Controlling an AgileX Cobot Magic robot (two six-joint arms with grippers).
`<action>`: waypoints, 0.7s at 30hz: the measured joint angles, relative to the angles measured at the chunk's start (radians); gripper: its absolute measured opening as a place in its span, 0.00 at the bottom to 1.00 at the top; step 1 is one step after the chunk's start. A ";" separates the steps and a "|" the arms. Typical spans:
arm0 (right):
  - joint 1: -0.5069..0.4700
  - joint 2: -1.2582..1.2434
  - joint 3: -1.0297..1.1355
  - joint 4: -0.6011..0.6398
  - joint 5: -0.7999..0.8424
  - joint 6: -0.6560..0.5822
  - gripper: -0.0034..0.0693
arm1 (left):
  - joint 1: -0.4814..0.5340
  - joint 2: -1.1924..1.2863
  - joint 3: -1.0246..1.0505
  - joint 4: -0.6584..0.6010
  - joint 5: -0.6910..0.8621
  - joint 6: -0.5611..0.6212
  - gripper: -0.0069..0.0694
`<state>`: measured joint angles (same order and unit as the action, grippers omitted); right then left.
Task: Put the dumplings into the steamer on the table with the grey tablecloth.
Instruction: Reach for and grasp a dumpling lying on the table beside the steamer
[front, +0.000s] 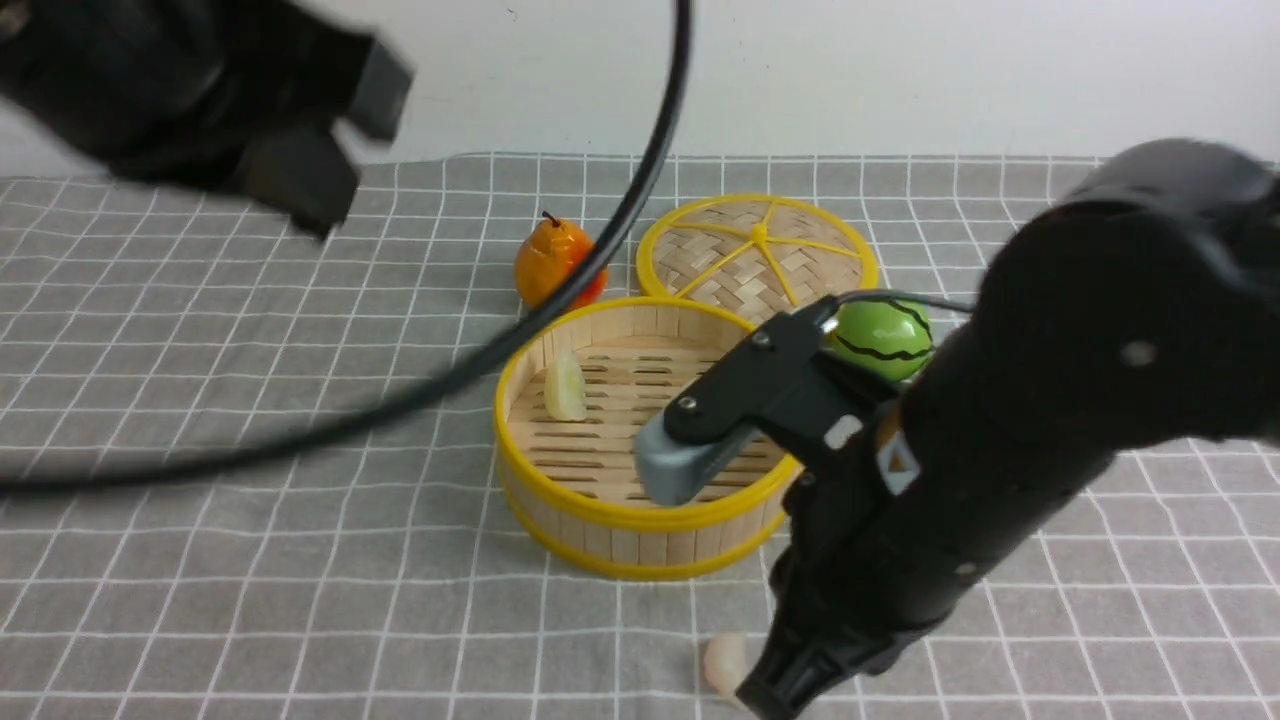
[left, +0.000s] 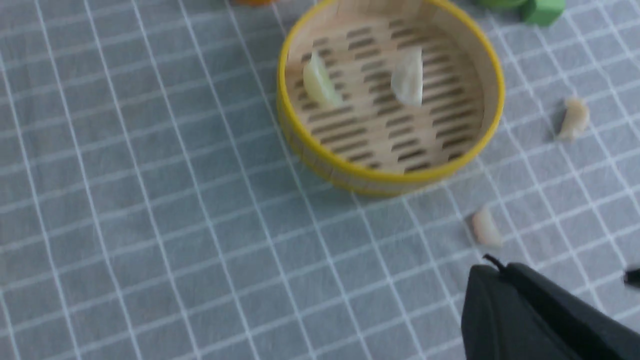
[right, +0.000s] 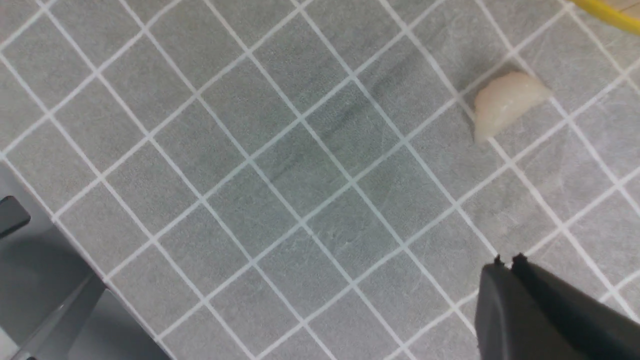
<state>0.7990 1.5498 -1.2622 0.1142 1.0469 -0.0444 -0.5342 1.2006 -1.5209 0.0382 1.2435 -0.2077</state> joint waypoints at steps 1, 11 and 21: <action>0.000 0.029 -0.003 -0.005 -0.002 0.006 0.10 | 0.000 -0.056 0.070 0.000 -0.001 0.000 0.07; 0.000 0.257 -0.029 -0.095 -0.141 0.228 0.57 | 0.000 -0.462 0.533 0.000 -0.014 0.000 0.07; 0.000 0.391 -0.036 -0.262 -0.267 0.549 0.84 | 0.000 -0.614 0.641 0.000 -0.017 0.000 0.07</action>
<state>0.7990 1.9405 -1.2979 -0.1475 0.7798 0.5048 -0.5342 0.5861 -0.8800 0.0380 1.2263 -0.2077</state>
